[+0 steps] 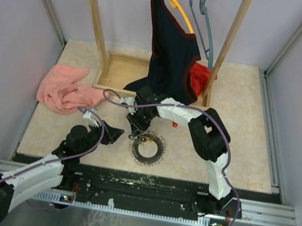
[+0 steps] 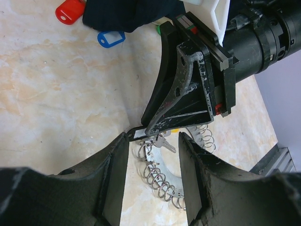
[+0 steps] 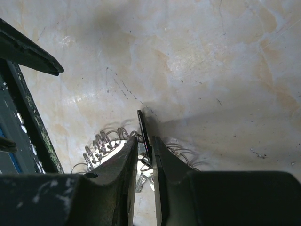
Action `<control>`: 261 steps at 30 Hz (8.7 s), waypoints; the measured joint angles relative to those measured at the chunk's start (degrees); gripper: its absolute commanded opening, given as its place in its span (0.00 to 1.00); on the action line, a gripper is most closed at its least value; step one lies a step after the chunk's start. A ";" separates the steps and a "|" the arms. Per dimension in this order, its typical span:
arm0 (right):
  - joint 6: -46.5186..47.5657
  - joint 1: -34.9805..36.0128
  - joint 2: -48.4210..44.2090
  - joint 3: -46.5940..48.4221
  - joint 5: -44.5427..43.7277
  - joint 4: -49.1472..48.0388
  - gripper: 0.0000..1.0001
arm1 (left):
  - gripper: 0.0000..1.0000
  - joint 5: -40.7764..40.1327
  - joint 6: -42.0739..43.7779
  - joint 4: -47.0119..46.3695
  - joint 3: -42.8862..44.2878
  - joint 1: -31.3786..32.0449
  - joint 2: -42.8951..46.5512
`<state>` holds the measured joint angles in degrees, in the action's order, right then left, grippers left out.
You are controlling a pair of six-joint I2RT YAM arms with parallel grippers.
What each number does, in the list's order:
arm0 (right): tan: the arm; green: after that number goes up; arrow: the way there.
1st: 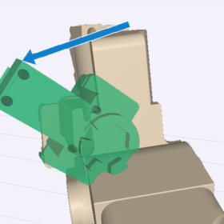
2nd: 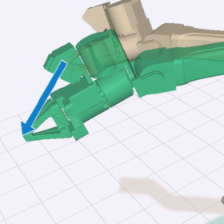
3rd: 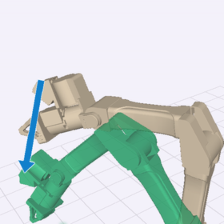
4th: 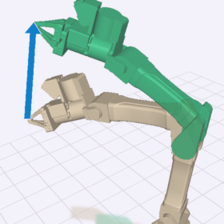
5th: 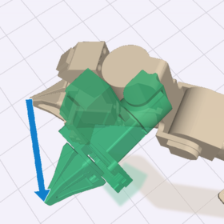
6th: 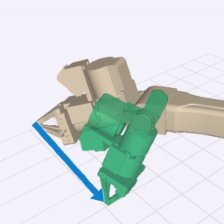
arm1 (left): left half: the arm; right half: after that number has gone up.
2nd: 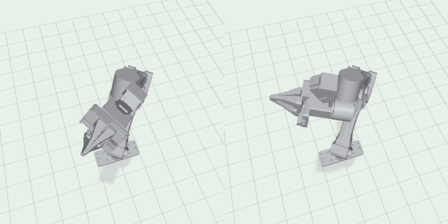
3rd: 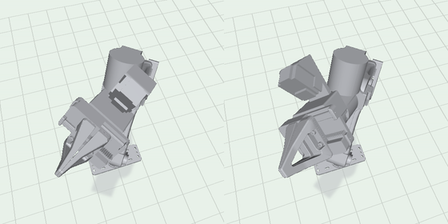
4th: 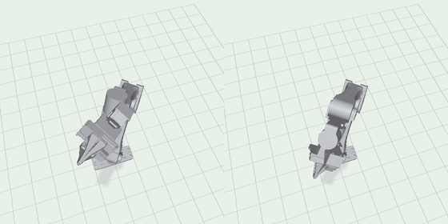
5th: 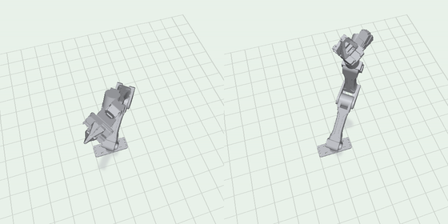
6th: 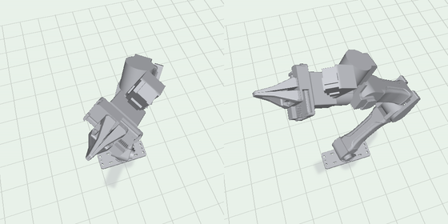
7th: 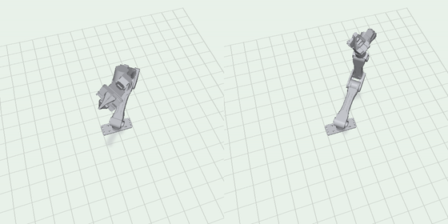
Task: Remove the keys from the keyring
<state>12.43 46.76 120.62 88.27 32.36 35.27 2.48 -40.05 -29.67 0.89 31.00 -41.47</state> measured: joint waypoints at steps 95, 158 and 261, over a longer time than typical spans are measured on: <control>7.30 -6.82 -33.33 -13.66 27.34 -8.04 0.00 | 0.59 26.93 -2.58 -47.95 -0.20 -0.02 -14.86; 6.95 -7.41 -33.46 -14.40 30.71 -9.29 0.00 | 0.43 27.78 -0.52 -51.32 3.04 -0.02 -13.49; 8.50 -4.92 -33.46 -15.54 26.73 -11.34 0.00 | 0.28 29.83 17.46 -3.91 22.23 1.09 -4.09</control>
<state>20.93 41.85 87.15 72.73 59.09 23.92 32.32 -22.59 -33.58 23.11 32.10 -45.56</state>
